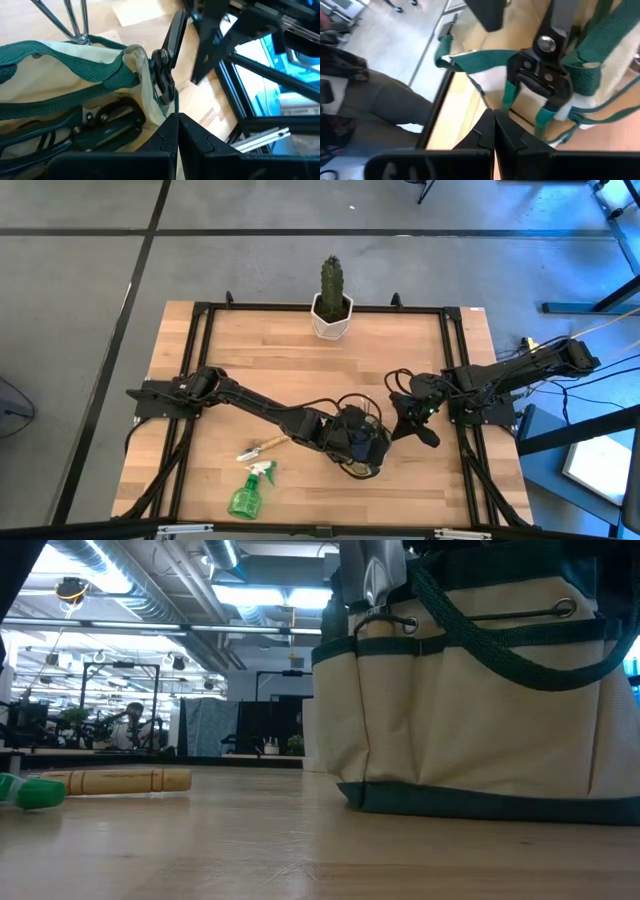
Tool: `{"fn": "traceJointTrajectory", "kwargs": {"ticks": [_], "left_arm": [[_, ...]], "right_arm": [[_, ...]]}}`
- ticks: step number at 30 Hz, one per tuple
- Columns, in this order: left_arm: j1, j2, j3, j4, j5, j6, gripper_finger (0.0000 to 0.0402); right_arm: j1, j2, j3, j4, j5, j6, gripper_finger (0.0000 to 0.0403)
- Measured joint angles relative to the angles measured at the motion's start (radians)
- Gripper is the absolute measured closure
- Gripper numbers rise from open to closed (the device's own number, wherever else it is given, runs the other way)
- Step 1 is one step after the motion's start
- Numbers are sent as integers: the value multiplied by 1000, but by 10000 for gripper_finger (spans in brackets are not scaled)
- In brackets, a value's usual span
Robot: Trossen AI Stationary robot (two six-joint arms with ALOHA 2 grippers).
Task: Pick & Place Garden tools in Gardening bag
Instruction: Put the green fruit pruner into the green gardening bag
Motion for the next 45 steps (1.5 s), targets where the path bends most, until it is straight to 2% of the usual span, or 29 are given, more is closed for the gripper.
{"fn": "traceJointTrajectory", "kwargs": {"ticks": [4,7,10,18,23,29,45], "left_arm": [[-22,0,0,-20,-70,-34,400],[-36,-1,0,-96,-151,-107,400],[-27,-1,0,-132,-155,-140,400],[24,7,0,-88,-154,-62,400],[54,7,0,-19,-104,1,400],[70,17,0,22,-54,26,400],[74,17,-1,60,24,95,400]], "right_arm": [[-28,-18,0,-26,-65,-5,403],[-47,-31,0,-46,-86,-24,403],[-52,-37,0,-38,-87,-29,403],[-49,-36,6,2,-57,-26,403],[-48,-12,57,-2,34,-37,403],[-48,36,125,-63,83,-91,403],[-44,64,128,-107,77,-113,403]]}}
